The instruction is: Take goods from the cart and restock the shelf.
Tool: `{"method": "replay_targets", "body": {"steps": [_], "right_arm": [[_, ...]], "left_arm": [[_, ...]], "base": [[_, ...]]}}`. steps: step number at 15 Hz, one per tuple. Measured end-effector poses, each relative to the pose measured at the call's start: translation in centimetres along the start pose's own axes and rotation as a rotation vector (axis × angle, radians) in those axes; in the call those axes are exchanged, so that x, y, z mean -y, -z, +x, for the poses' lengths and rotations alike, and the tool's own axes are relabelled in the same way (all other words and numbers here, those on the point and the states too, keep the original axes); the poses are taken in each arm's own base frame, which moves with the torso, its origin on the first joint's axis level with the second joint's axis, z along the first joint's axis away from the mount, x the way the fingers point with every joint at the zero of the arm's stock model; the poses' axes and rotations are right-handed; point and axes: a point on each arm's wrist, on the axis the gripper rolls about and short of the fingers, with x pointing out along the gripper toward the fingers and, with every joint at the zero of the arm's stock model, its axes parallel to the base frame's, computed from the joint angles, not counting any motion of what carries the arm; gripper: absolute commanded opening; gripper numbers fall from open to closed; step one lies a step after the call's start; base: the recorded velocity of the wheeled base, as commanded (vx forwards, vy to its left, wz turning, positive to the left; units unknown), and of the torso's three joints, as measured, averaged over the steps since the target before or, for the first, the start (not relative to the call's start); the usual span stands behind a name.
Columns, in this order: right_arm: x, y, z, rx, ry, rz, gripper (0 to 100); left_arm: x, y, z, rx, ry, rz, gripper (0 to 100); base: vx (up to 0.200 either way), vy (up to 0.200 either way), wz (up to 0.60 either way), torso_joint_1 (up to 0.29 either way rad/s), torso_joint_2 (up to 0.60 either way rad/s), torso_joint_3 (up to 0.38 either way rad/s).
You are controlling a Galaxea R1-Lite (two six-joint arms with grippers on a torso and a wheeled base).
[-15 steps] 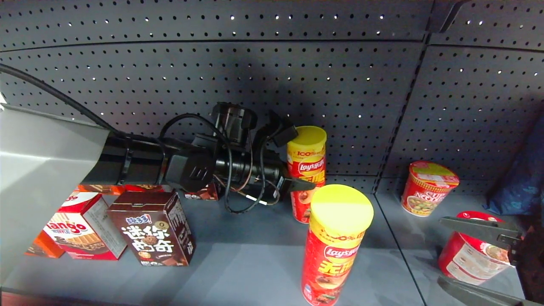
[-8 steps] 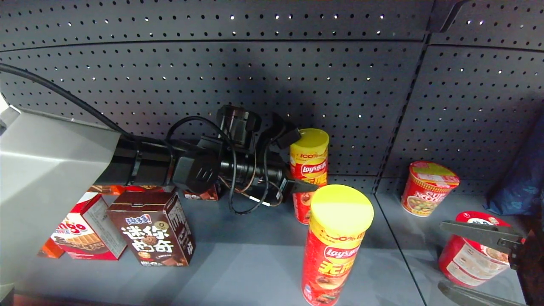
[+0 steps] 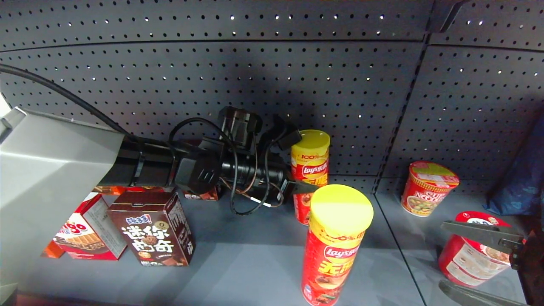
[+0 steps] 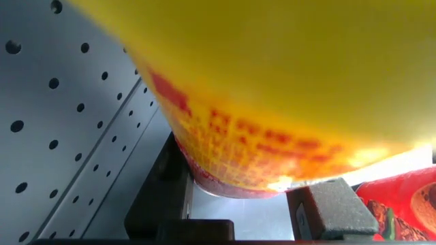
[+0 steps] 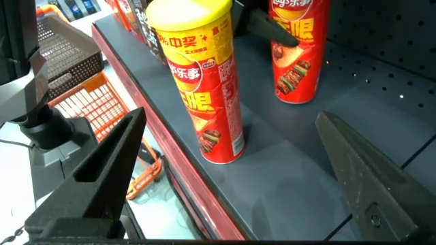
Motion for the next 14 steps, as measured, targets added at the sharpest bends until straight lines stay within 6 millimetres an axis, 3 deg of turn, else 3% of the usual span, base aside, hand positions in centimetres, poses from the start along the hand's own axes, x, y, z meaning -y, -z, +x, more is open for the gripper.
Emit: {"method": "replay_targets", "body": {"steps": [2, 3, 11, 14], "right_arm": [[0.0, -0.05, 0.0, 0.002, 0.0, -0.001, 100], [0.0, -0.05, 0.0, 0.002, 0.0, 0.0, 100], [0.04, -0.15, 0.12, 0.001, 0.0, 0.0, 100], [0.1, -0.25, 0.36, -0.003, -0.005, 0.001, 100]], "left_arm": [[-0.01, 0.13, 0.15, -0.003, 0.001, -0.001, 0], [-0.01, 0.17, 0.21, -0.004, 0.002, -0.001, 100], [-0.06, 0.38, 0.38, -0.019, -0.019, -0.01, 100], [0.18, 0.37, -0.38, -0.021, -0.024, -0.012, 100]], "base": [[0.0, 0.0, 0.0, 0.0, 0.0, 0.0], [0.0, 0.0, 0.0, 0.0, 0.0, 0.0], [0.0, 0.0, 0.0, 0.0, 0.0, 0.0], [0.0, 0.0, 0.0, 0.0, 0.0, 0.0]]}}
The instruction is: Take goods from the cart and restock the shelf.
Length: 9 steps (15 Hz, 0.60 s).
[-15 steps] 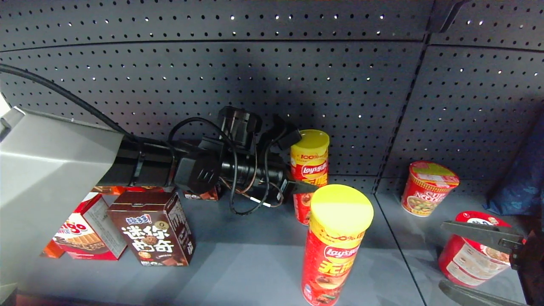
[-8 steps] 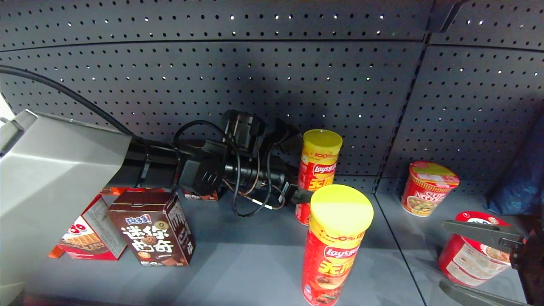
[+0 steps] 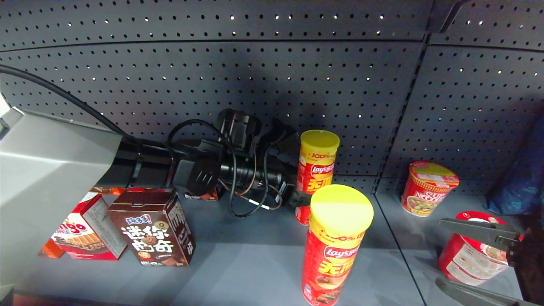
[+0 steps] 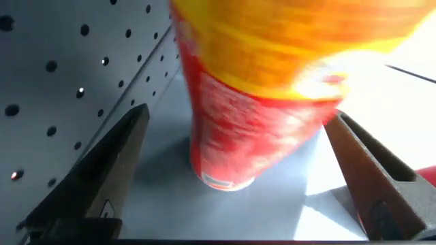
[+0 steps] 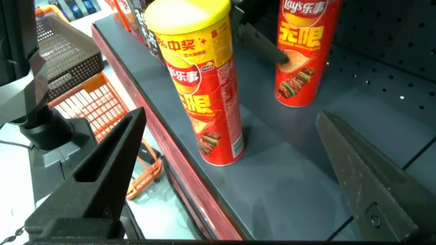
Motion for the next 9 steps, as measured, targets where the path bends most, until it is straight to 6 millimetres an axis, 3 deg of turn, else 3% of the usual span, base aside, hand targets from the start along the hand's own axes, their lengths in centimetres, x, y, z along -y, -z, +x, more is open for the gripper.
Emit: {"method": "replay_targets", "body": {"steps": [9], "right_arm": [[0.6, 0.6, 1.1, -0.052, -0.001, 0.023, 100]], "left_arm": [[1.9, -0.3, -3.8, 0.017, -0.03, 0.006, 100]], "base": [[0.0, 0.0, 0.0, 0.0, 0.0, 0.0]]}}
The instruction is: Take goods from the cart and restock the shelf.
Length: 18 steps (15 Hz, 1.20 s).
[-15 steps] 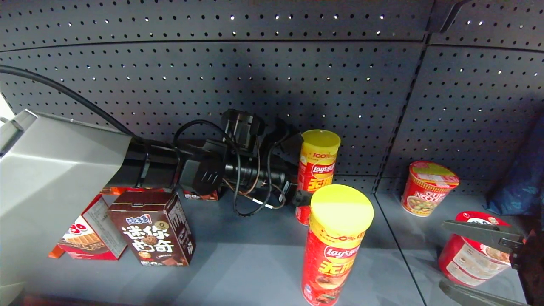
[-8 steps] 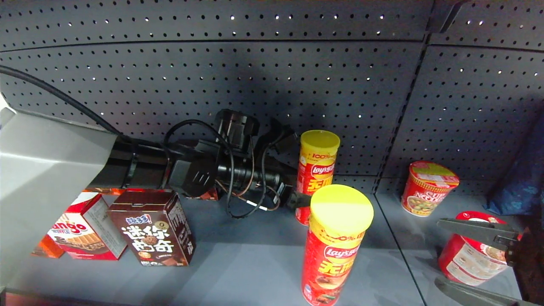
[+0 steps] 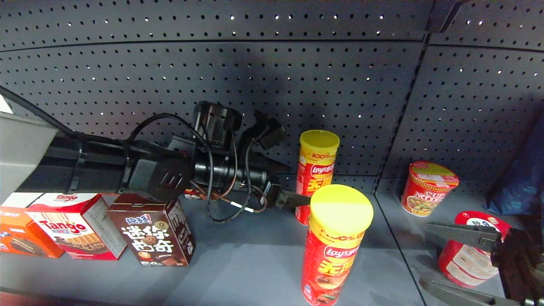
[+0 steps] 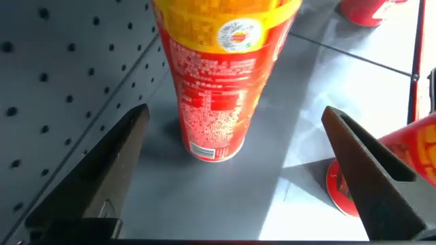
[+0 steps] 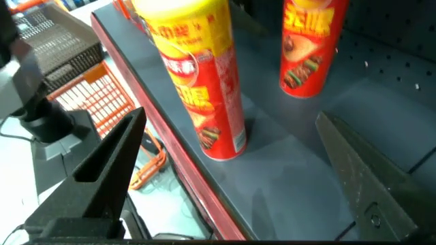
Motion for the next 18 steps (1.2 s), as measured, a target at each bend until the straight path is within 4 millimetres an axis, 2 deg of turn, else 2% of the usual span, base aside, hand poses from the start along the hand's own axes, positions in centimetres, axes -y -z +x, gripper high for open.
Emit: {"method": "replay_targets", "body": {"steps": [5, 9, 12, 15, 18], "right_arm": [[0.7, -0.6, 0.8, -0.001, 0.031, 0.004, 100], [1.3, -1.1, 1.2, 0.001, 0.058, 0.007, 100], [1.7, -1.0, 1.5, -0.017, 0.082, 0.017, 100], [2.1, -1.4, 2.2, -0.021, 0.102, 0.017, 100], [2.4, -1.3, 2.7, -0.041, 0.17, 0.021, 100]], "left_arm": [[1.4, 0.5, -3.5, 0.015, -0.041, -0.01, 100], [2.5, 0.5, -7.2, 0.032, -0.089, -0.017, 100], [3.5, -0.4, -9.6, 0.031, -0.227, 0.001, 100], [5.2, -1.6, -10.4, 0.048, -0.297, 0.036, 100], [6.5, -1.8, -11.5, 0.046, -0.388, 0.047, 100]], "base": [[0.0, 0.0, 0.0, 0.0, 0.0, 0.0], [0.0, 0.0, 0.0, 0.0, 0.0, 0.0], [0.0, 0.0, 0.0, 0.0, 0.0, 0.0], [0.0, 0.0, 0.0, 0.0, 0.0, 0.0], [0.0, 0.0, 0.0, 0.0, 0.0, 0.0]]}}
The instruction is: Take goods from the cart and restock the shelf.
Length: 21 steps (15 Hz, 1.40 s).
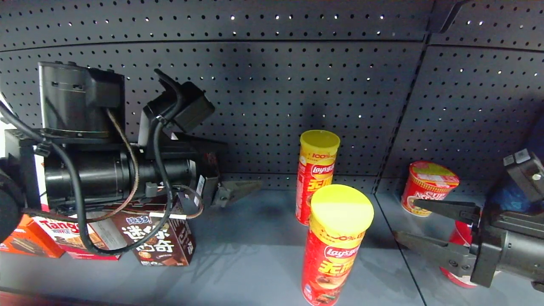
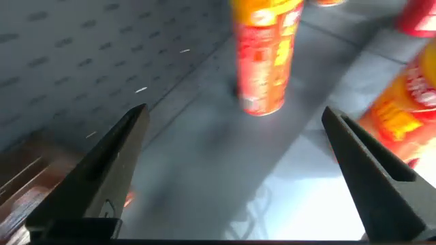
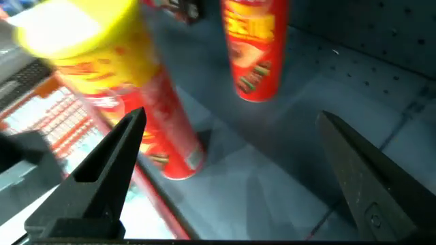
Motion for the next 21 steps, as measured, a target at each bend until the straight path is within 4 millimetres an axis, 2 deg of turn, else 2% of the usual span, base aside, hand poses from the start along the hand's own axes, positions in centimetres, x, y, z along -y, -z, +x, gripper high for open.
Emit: {"method": "replay_targets", "body": {"steps": [4, 9, 14, 21], "right_arm": [[-0.2, -0.3, 0.6, -0.031, 0.037, -0.001, 100], [-0.8, -1.7, 1.9, -0.094, 0.14, -0.028, 100], [-1.6, -0.4, 2.7, -0.195, 0.222, -0.054, 100], [-1.5, 1.6, 4.0, -0.306, 0.293, -0.074, 100]], "left_arm": [[0.6, -0.5, -1.7, 0.02, -0.062, -0.036, 100], [1.0, -0.9, -2.2, 0.011, -0.177, -0.03, 100], [0.8, -1.1, -2.5, 0.012, -0.251, -0.031, 100], [1.0, -0.3, -2.0, 0.017, -0.265, -0.024, 100]], "base": [[0.0, 0.0, 0.0, 0.0, 0.0, 0.0], [0.0, 0.0, 0.0, 0.0, 0.0, 0.0], [0.0, 0.0, 0.0, 0.0, 0.0, 0.0], [0.0, 0.0, 0.0, 0.0, 0.0, 0.0]]}}
